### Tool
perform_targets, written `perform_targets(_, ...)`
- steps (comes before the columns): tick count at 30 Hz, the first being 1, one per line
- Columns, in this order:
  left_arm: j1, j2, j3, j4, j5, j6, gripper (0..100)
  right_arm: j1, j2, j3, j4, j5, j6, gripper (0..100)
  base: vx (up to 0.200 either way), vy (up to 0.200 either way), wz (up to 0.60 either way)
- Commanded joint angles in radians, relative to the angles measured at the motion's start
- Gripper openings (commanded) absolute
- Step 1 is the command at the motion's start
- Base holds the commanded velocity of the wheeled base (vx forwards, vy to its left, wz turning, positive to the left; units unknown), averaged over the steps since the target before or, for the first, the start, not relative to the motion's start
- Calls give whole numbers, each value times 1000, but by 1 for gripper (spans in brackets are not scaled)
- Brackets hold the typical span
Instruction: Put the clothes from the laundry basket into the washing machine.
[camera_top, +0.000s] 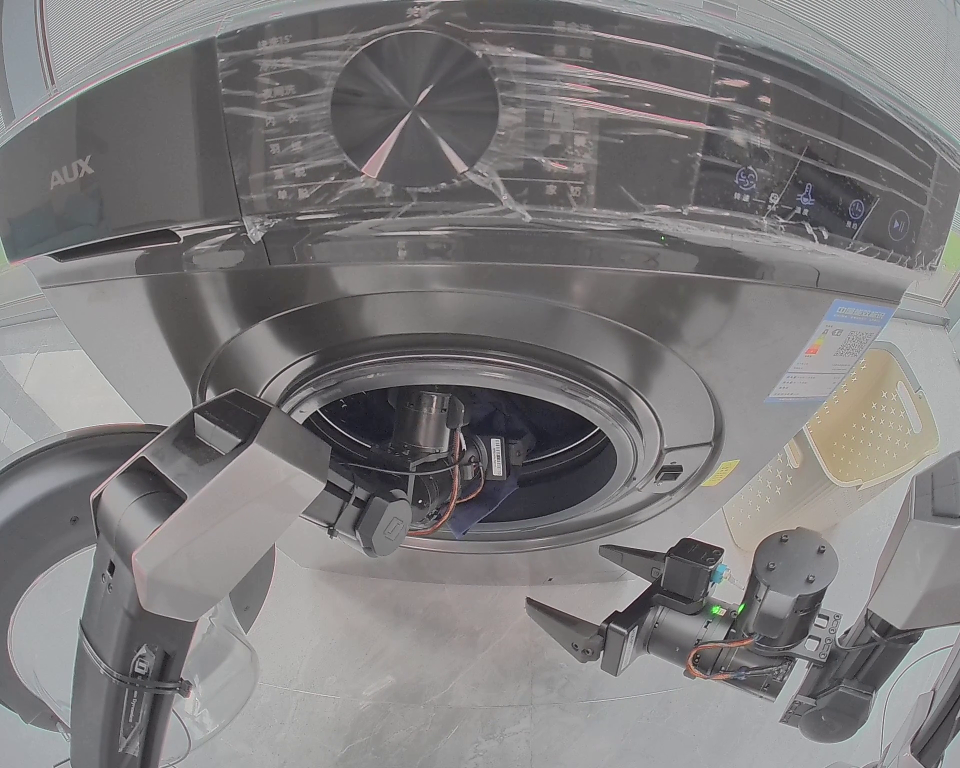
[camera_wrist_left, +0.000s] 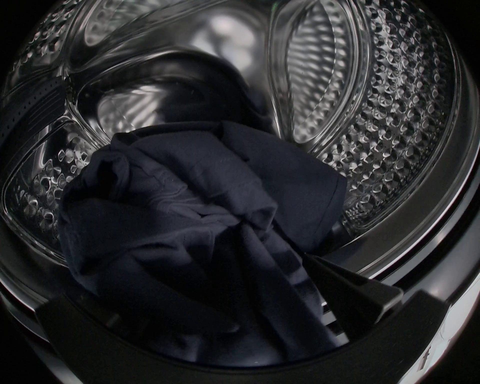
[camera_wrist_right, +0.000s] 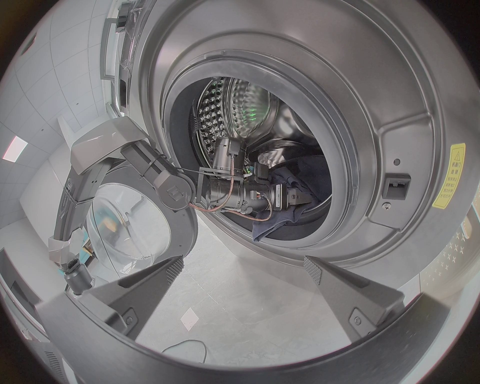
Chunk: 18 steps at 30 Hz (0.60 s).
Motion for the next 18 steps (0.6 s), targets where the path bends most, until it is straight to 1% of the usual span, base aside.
perform_targets(1, 5, 36, -8, -5, -1, 11, 0, 1, 5, 0, 0, 0, 0, 100, 0, 0, 0)
perform_targets(7, 5, 38, -28, -7, -1, 11, 0, 1, 6, -4, 0, 0, 0, 100, 0, 0, 0)
perform_targets(10, 7, 44, -87, -13, 1, 2, 0, 1, 6, -4, 0, 0, 0, 100, 0, 0, 0)
perform_targets(12, 11, 49, -134, -16, 13, -8, 0, 1, 5, -4, 0, 0, 0, 100, 0, 0, 0)
perform_targets(14, 24, 67, -197, -30, 24, -23, 0, 1, 5, -4, 0, 0, 0, 100, 0, 0, 0)
perform_targets(16, 25, 81, -240, -47, 41, -28, 0, 1, 5, -4, 0, 0, 0, 100, 0, 0, 0)
perform_targets(17, 34, 110, -307, -73, 73, -28, 0, 1, 5, -4, 0, 0, 0, 100, 0, 0, 0)
perform_targets(18, 37, 127, -341, -83, 85, -28, 0, 1, 5, -4, 0, 0, 0, 100, 0, 0, 0)
